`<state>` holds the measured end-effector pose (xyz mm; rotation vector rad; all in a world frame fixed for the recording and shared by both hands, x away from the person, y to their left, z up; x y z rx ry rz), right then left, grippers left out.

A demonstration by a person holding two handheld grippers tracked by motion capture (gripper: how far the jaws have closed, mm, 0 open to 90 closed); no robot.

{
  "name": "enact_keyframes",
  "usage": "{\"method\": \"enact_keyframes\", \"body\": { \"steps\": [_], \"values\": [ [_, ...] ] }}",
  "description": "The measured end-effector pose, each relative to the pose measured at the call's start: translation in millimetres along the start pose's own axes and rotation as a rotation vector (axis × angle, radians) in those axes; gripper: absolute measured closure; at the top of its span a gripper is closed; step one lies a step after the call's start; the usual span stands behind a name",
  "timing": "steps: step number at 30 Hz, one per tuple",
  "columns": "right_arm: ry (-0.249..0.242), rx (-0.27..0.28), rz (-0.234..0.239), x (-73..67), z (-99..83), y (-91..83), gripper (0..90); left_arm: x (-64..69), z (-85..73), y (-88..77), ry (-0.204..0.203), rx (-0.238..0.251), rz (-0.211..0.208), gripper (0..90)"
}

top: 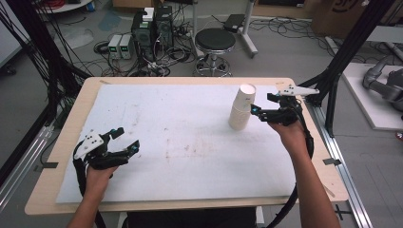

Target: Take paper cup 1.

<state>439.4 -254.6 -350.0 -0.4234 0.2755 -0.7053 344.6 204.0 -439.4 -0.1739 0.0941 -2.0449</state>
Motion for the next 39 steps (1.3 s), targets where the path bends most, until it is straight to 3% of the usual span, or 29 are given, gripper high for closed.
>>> {"method": "enact_keyframes", "body": {
  "steps": [9, 13, 22, 29, 39],
  "values": [
    [-0.009, -0.088, -0.005, 13.9, 20.9, 30.7, 15.7, -2.7, -0.7, -9.4, 0.016, -0.005, 0.017, 16.3],
    [0.006, -0.122, -0.008, 19.2, 22.3, 42.6, 15.7, -2.6, -0.3, -9.9, 0.016, -0.004, 0.021, 16.4],
    [0.017, -0.144, 0.018, 24.0, 20.7, 60.9, 17.2, -1.0, -0.6, -6.0, 0.013, -0.004, 0.011, 16.3],
    [0.01, -0.157, 0.039, 25.1, 21.9, 65.0, 32.2, 1.5, -0.9, -1.0, 0.012, -0.006, -0.004, 16.3],
    [0.003, -0.117, 0.044, 23.6, 31.1, 56.7, 33.3, 3.6, -1.2, 0.5, 0.014, -0.009, -0.016, 16.4]
  ]
}}
Point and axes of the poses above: each handheld gripper's, and its own axes: y roughly forward along the jaws, z roughly out of its top, x roughly to its right, the point moved 7 cm from there along y, roughly forward along the jaws, and after that the axes turned 12 degrees about z, right-handed, at the moved point
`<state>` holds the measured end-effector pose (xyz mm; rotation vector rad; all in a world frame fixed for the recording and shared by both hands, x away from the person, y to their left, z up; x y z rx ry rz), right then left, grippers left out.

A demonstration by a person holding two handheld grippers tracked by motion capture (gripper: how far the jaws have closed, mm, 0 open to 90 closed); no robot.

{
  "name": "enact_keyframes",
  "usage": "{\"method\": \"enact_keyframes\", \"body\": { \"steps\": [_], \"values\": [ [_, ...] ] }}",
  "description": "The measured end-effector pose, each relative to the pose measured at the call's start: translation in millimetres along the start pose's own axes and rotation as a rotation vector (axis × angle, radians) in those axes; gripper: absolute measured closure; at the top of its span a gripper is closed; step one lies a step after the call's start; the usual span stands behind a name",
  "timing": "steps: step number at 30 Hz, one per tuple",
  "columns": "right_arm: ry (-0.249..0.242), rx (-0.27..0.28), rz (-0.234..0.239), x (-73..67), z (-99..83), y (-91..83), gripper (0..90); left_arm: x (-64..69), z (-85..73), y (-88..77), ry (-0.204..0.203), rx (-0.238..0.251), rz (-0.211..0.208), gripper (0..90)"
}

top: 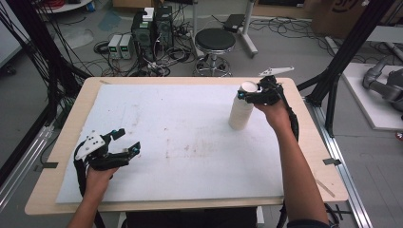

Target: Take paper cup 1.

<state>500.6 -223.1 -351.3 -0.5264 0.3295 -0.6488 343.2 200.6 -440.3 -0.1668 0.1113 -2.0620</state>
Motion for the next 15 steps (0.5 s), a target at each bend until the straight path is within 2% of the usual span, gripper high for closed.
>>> {"method": "enact_keyframes", "body": {
  "steps": [3, 4, 5, 8, 10, 15],
  "values": [
    [-0.011, 0.008, 0.003, -3.9, 8.8, -8.6, 33.8, 0.9, 0.0, 0.0, -0.001, 0.0, -0.002, 16.4],
    [-0.014, 0.039, 0.007, -7.1, 17.1, -17.1, 34.4, 1.4, 0.2, -0.2, -0.001, 0.0, -0.004, 16.4],
    [-0.022, 0.046, 0.009, -8.3, 20.6, -21.1, 34.8, 1.5, 0.2, -0.3, 0.001, 0.0, -0.004, 16.4],
    [-0.036, 0.047, 0.007, -10.7, 26.2, -28.9, 35.2, 1.9, 0.5, -0.5, 0.001, 0.001, -0.008, 16.4],
    [-0.044, 0.087, 0.014, -15.8, 35.1, -41.9, 35.7, 2.4, 0.6, -1.0, -0.002, 0.002, -0.008, 16.4],
    [-0.057, 0.11, 0.009, -19.4, 40.6, -56.7, 36.0, 3.2, 0.9, -0.9, -0.003, 0.003, -0.012, 16.4]
  ]
}}
Point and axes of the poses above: each handheld gripper's, and its own axes: y roughly forward along the jaws, z roughly out of its top, x roughly to its right, the point moved 7 cm from there along y, roughly forward along the jaws, and after that the axes turned 12 degrees about z, right-handed, at the moved point
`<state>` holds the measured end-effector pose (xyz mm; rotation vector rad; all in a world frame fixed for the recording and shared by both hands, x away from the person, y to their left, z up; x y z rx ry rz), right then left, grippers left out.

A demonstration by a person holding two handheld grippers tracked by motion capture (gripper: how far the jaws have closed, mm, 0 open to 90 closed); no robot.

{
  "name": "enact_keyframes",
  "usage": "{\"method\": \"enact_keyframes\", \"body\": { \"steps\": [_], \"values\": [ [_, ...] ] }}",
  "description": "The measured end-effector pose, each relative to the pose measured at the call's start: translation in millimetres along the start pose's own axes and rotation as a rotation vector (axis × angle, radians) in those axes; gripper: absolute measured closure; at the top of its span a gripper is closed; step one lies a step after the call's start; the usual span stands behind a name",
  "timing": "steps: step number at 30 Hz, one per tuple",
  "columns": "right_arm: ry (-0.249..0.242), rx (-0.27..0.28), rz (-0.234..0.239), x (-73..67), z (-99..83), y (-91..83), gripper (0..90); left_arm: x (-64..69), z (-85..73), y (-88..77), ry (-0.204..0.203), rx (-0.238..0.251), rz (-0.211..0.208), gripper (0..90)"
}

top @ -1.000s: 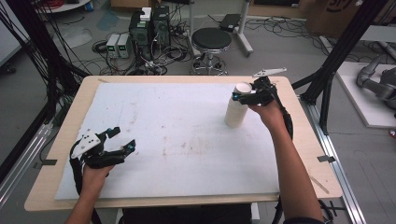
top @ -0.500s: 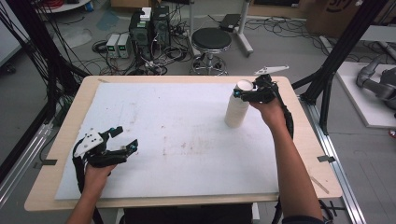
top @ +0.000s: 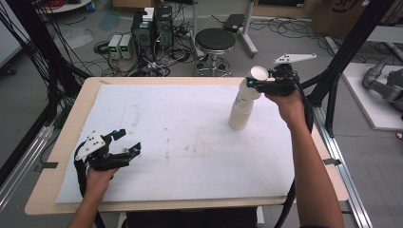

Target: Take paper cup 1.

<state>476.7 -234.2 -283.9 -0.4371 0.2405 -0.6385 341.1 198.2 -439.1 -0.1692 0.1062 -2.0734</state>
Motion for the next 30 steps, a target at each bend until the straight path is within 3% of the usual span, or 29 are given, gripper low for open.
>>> {"method": "enact_keyframes", "body": {
  "steps": [8, 9, 12, 15, 22, 27, 30],
  "values": [
    [-0.017, 0.034, 0.003, -12.8, 5.3, -33.2, 36.7, 2.9, 0.6, -0.6, 0.002, 0.003, -0.016, 16.8],
    [-0.025, 0.04, 0.022, -21.3, -0.1, -41.1, 36.8, 3.1, 0.6, -0.8, 0.004, 0.003, -0.018, 16.8],
    [-0.036, 0.03, 0.037, -28.3, -8.4, -45.5, 36.8, 4.4, 0.8, -0.9, -0.001, 0.008, -0.025, 16.6],
    [-0.057, 0.006, 0.082, -45.8, -30.2, -52.6, 37.0, 6.2, 0.8, -0.8, -0.001, 0.008, -0.03, 16.2],
    [-0.076, 0.007, 0.125, -63.7, -62.6, -53.1, 37.1, 11.0, 1.4, -2.2, 0.007, 0.012, -0.049, 15.8],
    [-0.083, -0.012, 0.165, -80.2, -93.6, -38.9, 36.9, 13.6, 3.7, -3.4, 0.004, 0.03, -0.061, 15.8],
    [-0.093, -0.015, 0.17, -83.6, -102.5, -32.4, 36.7, 14.4, 2.8, -1.8, 0.002, 0.024, -0.066, 15.8]
  ]
}}
Point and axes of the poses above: each handheld gripper's, and its own axes: y roughly forward along the jaws, z roughly out of its top, x roughly to its right, the point moved 7 cm from there along y, roughly forward along the jaws, and after that the axes turned 12 degrees about z, right-handed, at the moved point
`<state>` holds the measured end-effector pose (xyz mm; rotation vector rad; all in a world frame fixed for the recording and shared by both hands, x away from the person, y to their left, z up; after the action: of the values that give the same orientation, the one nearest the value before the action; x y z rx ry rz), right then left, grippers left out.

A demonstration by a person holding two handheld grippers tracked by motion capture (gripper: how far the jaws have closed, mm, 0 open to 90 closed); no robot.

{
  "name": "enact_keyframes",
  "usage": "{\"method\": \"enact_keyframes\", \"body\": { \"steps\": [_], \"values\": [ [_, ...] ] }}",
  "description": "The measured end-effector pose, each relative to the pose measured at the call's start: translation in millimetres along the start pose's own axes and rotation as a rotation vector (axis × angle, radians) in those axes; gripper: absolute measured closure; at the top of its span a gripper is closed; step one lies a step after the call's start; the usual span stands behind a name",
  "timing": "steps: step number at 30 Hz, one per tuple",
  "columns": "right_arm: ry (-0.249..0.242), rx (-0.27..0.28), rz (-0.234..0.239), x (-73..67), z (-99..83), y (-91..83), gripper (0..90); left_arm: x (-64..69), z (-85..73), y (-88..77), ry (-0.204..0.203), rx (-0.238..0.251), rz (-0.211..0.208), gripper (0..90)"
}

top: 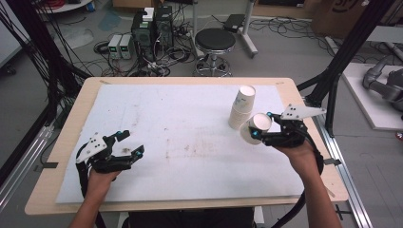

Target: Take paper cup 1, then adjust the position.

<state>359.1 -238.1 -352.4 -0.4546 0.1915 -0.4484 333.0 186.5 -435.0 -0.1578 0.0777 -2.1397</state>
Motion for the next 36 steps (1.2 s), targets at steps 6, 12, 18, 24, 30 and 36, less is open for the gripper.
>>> {"method": "enact_keyframes", "body": {
  "steps": [6, 12, 18, 24, 30, 36],
  "values": [
    [0.019, -0.016, 0.025, -0.1, -16.6, 16.5, 36.2, 2.8, -0.2, -1.7, 0.003, -0.002, -0.019, 15.8],
    [0.003, -0.013, 0.037, -2.7, -18.7, 24.9, 35.5, 6.2, 0.9, -1.4, -0.01, 0.003, -0.052, 15.2],
    [0.002, -0.007, 0.072, -8.9, -21.7, 40.8, 35.4, 14.1, 1.7, 0.9, -0.013, 0.004, -0.107, 15.2],
    [-0.011, -0.017, 0.111, -16.1, -23.8, 53.5, 35.4, 20.3, 3.4, 4.7, -0.011, -0.006, -0.145, 15.2],
    [-0.037, -0.019, 0.15, -26.6, -19.6, 60.2, 35.5, 32.8, 8.9, 7.2, 0.016, 0.008, -0.189, 15.3],
    [-0.04, -0.022, 0.193, -34.6, -15.6, 66.7, 35.5, 46.1, 11.6, 17.0, 0.05, 0.0, -0.237, 15.3]
  ]
}}
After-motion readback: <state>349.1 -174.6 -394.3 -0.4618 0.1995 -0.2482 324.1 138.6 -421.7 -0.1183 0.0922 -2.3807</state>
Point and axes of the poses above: each handheld gripper's, and its own axes: y roughly forward along the jaws, z roughly out of its top, x roughly to its right, the point moved 7 cm from there along y, roughly forward along the jaws, and after that the axes turned 12 degrees about z, right-handed, at the moved point
